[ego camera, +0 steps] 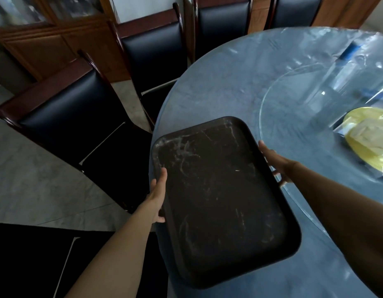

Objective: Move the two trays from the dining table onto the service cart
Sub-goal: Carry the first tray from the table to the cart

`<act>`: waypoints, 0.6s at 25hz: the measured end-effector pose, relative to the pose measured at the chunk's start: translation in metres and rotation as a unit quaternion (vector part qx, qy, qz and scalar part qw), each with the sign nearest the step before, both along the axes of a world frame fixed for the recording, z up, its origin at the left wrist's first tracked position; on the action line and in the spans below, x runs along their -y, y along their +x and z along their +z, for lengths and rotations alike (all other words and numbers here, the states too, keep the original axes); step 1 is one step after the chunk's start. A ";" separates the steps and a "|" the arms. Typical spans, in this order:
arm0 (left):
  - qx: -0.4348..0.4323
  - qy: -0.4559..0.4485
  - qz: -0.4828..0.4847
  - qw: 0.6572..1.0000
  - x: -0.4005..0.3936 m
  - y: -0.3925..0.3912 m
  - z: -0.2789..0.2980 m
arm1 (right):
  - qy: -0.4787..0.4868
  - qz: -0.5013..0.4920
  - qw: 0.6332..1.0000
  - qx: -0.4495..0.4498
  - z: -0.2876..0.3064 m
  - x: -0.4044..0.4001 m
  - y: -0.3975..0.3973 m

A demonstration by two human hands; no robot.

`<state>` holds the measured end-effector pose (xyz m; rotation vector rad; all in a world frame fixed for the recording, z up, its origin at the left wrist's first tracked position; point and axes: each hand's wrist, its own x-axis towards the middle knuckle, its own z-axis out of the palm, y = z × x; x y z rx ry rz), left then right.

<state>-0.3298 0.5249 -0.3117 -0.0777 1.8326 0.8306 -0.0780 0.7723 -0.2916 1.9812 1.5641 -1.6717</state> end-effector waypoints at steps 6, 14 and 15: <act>-0.018 0.009 -0.067 0.998 -0.017 0.000 0.048 | -0.029 -0.098 0.993 -0.056 0.033 0.033 0.049; -0.035 0.046 -0.178 0.982 -0.048 0.054 0.119 | 0.009 -0.197 0.974 -0.110 0.099 0.074 0.142; -0.038 0.055 -0.193 0.979 -0.050 0.065 0.127 | 0.015 -0.209 0.971 -0.112 0.107 0.080 0.156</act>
